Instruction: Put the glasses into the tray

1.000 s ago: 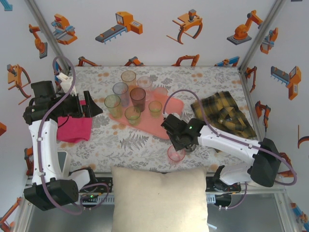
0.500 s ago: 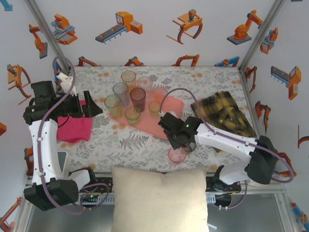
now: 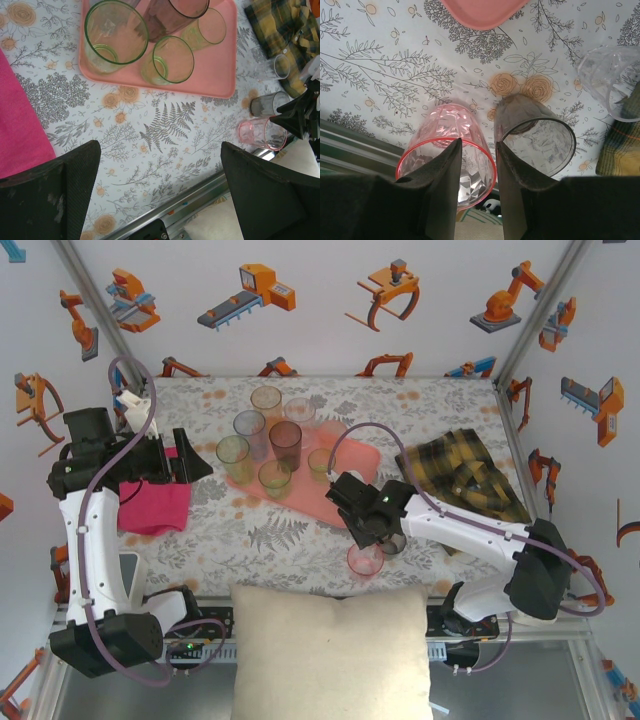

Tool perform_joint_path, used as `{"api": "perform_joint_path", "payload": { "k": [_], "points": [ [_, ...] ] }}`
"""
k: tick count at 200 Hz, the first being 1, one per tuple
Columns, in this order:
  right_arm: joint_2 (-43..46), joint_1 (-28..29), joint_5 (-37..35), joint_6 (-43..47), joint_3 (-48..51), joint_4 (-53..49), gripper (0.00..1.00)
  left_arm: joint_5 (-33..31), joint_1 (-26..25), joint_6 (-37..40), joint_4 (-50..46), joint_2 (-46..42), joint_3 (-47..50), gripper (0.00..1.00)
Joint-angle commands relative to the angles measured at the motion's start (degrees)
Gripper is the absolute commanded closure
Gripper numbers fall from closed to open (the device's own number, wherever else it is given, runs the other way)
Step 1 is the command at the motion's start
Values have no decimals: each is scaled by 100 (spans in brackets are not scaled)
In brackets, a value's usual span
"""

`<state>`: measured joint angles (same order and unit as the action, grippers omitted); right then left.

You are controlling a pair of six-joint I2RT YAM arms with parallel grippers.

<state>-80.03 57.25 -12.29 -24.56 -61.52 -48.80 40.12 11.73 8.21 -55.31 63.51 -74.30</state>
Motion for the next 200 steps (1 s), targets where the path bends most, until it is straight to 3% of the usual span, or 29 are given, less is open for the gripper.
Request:
{"api": "perform_joint_path", "payload": {
  "k": [1,200],
  "points": [
    [88,49,-3,94,-53,-139,65,112,31,-36,-102,-77,-50,3],
    [95,49,234,335,55,-200,63,151,155,-90,-88,-167,-12,3]
  ]
}}
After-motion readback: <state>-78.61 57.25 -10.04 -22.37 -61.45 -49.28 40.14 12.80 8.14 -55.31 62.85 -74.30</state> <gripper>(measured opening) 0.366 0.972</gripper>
